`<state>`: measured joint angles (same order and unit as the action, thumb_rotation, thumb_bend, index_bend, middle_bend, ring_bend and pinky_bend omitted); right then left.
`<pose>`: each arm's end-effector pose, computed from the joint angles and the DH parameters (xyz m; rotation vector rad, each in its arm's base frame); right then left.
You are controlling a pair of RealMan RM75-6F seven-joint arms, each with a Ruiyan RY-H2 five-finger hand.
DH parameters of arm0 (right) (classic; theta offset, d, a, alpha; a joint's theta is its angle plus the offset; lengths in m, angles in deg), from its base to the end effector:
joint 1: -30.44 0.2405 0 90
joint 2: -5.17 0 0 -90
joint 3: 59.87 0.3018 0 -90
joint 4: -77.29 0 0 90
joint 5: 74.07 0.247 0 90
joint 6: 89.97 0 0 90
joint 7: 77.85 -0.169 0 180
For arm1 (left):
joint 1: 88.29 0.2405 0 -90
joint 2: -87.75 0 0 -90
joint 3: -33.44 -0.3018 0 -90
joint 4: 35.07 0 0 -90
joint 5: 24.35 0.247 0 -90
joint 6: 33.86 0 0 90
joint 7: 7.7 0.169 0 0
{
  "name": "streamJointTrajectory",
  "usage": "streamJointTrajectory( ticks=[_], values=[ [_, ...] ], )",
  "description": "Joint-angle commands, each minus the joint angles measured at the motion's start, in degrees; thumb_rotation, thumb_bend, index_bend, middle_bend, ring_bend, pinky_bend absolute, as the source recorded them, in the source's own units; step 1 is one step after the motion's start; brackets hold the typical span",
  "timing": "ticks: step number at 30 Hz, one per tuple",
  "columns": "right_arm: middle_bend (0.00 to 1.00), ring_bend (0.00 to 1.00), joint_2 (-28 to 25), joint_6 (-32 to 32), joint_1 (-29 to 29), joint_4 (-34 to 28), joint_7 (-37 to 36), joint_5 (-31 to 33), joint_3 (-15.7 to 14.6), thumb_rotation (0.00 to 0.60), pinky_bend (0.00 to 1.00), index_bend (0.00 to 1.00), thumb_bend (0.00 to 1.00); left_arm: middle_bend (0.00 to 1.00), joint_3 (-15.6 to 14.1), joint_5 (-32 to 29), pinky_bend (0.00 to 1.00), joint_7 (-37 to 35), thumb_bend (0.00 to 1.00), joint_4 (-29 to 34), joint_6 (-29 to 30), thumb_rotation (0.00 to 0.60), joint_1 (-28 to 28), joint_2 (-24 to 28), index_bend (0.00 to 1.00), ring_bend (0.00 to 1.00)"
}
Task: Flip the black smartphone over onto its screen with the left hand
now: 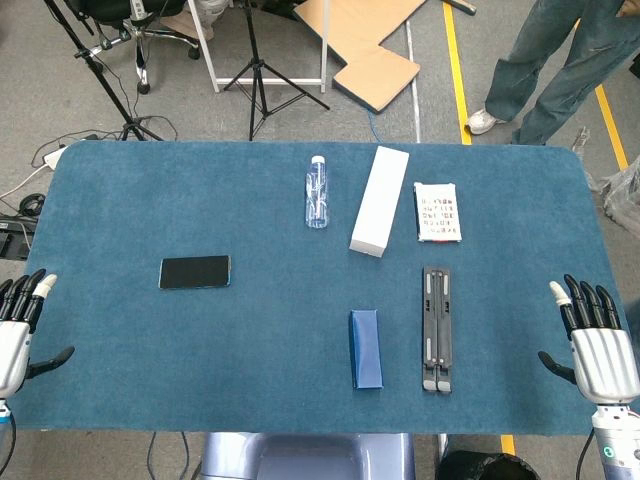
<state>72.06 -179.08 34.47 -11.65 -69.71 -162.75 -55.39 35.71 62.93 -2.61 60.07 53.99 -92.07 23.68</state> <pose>-0.3637 -0.2140 0.1456 1.3986 -0.7054 0.8624 -0.3533 0.2023 0.1447 -1.3877 -0.8466 -0.8973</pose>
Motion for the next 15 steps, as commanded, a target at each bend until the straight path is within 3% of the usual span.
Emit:
streamJointTrajectory(
  ticks=[1,10,15],
  values=[
    [0.00,0.00,0.01,0.11,0.03,0.02,0.03,0.04,-0.03,0.600,0.00,0.00,0.00,0.00,0.01,-0.06,0.00,-0.02,0.02,-0.01,-0.08,0.600,-0.03,0.01,0.00,0.00],
    [0.00,0.00,-0.24,0.31,0.11,-0.47,-0.27,-0.02,-0.07,0.600,0.00,0.00,0.00,0.00,0.96,-2.77,0.00,0.57,0.02,-0.81,-3.91,0.600,-1.88,-1.08,0.00,0.00],
    [0.00,0.00,-0.23,1.16,0.44,-0.33,-0.78,0.66,0.15,0.600,0.00,0.00,0.00,0.00,4.14,-8.62,0.00,2.07,0.06,-0.30,-12.56,0.600,-7.20,-2.73,0.00,0.00]
  ],
)
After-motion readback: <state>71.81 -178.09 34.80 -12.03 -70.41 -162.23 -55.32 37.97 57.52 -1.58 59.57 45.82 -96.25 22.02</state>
